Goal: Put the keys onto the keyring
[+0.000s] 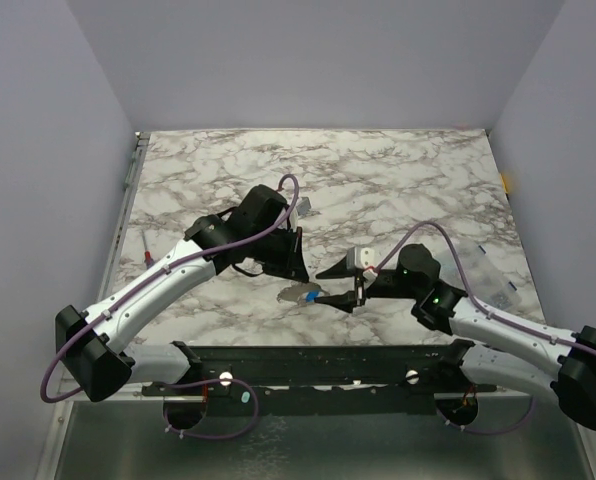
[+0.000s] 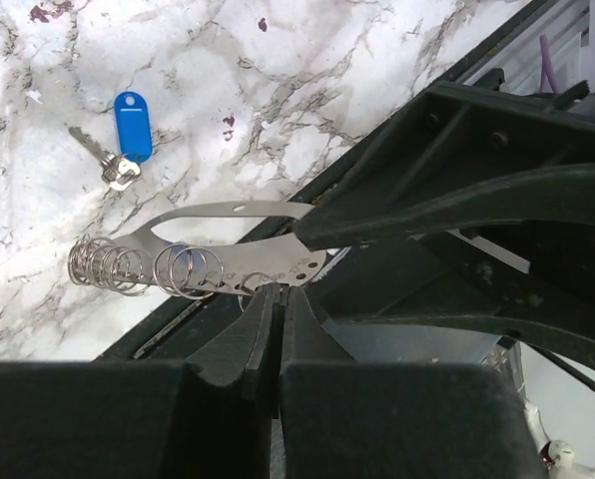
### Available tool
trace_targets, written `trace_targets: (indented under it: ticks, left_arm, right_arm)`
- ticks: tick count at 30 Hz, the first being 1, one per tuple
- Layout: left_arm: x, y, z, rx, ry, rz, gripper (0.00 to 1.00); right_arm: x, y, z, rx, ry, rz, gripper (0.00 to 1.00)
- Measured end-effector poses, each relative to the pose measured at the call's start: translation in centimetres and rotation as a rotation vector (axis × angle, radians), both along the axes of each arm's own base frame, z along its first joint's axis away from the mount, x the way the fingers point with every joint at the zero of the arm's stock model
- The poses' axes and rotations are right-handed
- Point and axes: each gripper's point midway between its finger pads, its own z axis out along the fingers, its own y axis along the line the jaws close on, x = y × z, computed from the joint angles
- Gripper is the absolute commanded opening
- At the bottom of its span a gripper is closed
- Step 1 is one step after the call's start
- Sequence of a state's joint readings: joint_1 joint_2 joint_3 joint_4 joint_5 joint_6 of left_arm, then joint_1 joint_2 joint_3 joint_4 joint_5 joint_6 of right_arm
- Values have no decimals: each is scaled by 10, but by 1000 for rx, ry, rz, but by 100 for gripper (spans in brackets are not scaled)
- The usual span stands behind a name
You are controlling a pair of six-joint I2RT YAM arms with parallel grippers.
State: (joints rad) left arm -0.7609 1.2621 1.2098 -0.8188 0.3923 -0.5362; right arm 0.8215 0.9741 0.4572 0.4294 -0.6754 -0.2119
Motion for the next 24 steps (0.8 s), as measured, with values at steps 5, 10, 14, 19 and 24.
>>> trace_targets:
  ticks: [5, 10, 14, 19, 24]
  left_arm:
    - [-2, -1, 1, -8, 5, -12, 0]
    - [-4, -2, 3, -18, 8, -21, 0]
    - [-5, -2, 5, -25, 7, -27, 0]
    - [-7, -2, 4, -29, 10, -32, 0]
    - [-7, -3, 4, -32, 13, -36, 0]
  right_arm:
    - [5, 7, -12, -17, 17, 4, 53]
    - [9, 16, -14, -11, 16, 28, 50]
    - [12, 21, -12, 5, 3, 40, 44]
    - [12, 24, -8, 28, -11, 52, 27]
    - [12, 26, -8, 33, -11, 61, 7]
